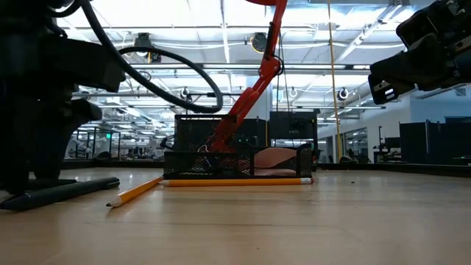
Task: Pick and place office supplies into organizer
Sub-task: Put the middle black pen into the desk organizer
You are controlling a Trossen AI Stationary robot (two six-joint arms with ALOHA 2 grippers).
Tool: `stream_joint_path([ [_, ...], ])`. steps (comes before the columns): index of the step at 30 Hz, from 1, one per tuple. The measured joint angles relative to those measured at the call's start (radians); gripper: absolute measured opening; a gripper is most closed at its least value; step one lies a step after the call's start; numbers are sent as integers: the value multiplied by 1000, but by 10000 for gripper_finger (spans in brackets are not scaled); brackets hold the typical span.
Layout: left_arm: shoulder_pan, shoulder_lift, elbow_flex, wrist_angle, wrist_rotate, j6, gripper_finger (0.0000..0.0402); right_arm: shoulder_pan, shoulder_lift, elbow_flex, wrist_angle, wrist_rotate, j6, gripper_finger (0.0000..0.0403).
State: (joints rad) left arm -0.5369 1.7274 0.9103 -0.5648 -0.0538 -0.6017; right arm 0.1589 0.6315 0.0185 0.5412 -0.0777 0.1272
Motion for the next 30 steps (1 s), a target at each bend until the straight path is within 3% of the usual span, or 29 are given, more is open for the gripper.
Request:
stream_joint_path([
  [11,-9,-1,-41,58,-50,-3,160,0,0,0,0,3,0,4],
  [23,-29,-4,-45,128,-71,19,17,0,0,0,0,3,0,4],
  [30,-41,-17,-47,243,-77,85,36,0,1,0,0,3,0,4],
])
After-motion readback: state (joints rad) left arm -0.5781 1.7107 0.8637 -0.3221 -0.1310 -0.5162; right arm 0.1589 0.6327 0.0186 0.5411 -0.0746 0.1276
